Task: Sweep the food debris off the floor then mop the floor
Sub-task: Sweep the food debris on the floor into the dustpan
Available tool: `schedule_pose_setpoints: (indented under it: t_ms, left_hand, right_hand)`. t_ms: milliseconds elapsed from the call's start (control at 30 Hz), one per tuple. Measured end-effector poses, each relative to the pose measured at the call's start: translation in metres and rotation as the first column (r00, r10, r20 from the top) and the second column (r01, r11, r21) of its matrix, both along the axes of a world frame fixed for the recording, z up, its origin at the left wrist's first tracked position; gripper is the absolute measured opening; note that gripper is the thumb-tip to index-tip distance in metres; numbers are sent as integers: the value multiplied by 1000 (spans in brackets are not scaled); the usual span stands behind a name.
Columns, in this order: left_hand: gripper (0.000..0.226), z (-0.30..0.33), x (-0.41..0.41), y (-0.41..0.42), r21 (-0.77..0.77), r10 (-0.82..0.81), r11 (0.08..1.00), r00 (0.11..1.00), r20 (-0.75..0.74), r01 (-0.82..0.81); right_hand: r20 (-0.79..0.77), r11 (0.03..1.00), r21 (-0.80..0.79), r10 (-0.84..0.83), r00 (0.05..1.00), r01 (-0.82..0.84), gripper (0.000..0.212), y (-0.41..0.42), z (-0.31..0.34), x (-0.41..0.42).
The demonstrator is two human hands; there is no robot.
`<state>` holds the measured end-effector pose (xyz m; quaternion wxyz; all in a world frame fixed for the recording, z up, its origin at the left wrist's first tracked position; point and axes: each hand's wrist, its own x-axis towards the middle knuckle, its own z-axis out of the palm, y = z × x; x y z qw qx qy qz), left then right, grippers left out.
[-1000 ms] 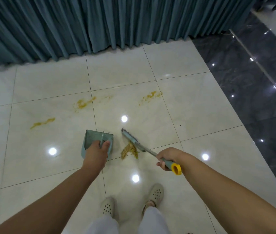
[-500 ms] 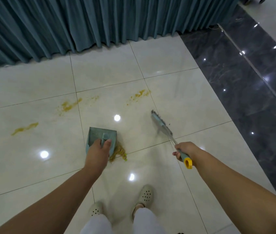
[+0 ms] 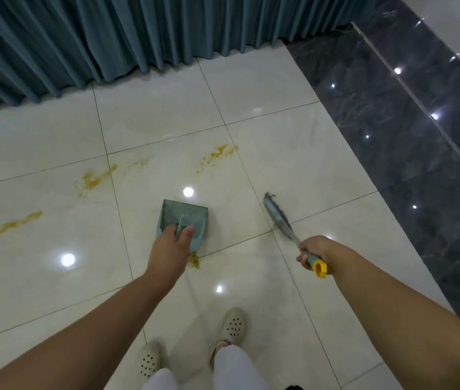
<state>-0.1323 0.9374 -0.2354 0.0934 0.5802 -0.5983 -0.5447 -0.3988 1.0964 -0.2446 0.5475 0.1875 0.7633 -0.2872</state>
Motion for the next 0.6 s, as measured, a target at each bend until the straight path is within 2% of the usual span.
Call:
schedule_pose_setpoints:
  t_ms: [67,300,600]
  left_hand:
    - [31,4,-6,0,-20,-26,999,1000,9,26]
    - [36,20,-7,-4,-83,-60,994,997,57,64]
    - [35,28,31,-11,-57,-59,997,998,-10,59]
  right_hand:
    - [41,999,9,47,998,-48,6,6,10,7]
    - [121,997,-24,73,990,-70,8,16,39,12]
    - [-32,996,-10,85,996,-85,7,-9,29,47]
